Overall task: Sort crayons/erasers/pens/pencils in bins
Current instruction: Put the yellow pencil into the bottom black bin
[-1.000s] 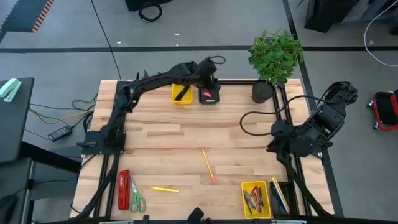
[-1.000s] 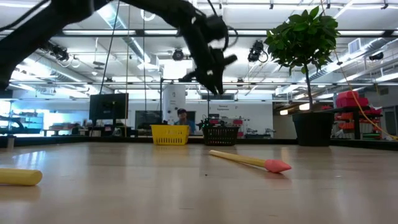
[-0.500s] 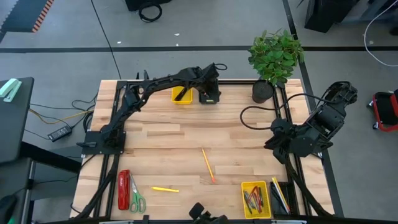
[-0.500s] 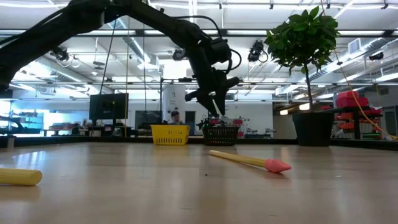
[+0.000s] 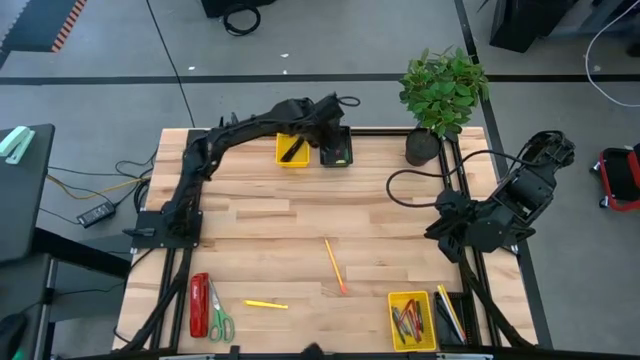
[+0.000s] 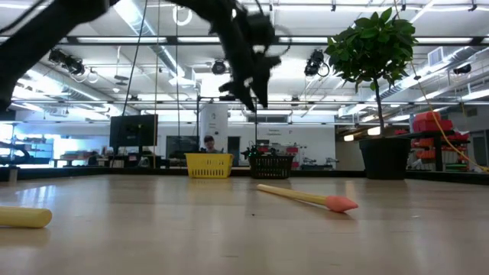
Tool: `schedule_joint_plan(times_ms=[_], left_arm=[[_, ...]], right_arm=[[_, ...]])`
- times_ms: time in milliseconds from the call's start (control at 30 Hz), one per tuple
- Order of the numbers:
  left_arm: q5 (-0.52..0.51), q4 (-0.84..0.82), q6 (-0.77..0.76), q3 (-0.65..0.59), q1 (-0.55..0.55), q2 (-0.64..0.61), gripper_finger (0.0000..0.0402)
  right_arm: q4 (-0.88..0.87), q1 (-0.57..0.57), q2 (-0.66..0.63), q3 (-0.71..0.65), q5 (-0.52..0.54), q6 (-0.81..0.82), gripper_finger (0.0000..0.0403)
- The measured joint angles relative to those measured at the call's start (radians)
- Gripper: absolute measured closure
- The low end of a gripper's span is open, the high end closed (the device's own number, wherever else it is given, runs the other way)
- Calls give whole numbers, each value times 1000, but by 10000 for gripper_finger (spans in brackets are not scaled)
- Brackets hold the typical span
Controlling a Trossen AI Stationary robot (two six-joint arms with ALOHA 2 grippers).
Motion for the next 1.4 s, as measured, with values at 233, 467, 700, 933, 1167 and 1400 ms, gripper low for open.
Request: schedule_joint_plan(times_ms=[233, 467, 700, 933, 1167, 1400], left_arm=[[5, -131, 209, 0, -143, -175, 230], [20, -103, -52, 1, -302, -288, 248], [-252, 54, -296, 1, -606, -316, 265], [-453, 108, -508, 1, -850, -317, 280], [-676, 6, -535, -1, -971, -367, 283], [-840, -459, -717, 0, -1099, -439, 303]], right_arm=[[3, -24, 1, 0, 57, -48, 325], [45, -107, 22, 0, 84, -77, 325], [261, -137, 131, 0, 45, -102, 318], [375, -115, 304, 0, -100, -87, 270], [489, -130, 415, 0, -202, -59, 208], [542, -204, 512, 0, -215, 7, 189]])
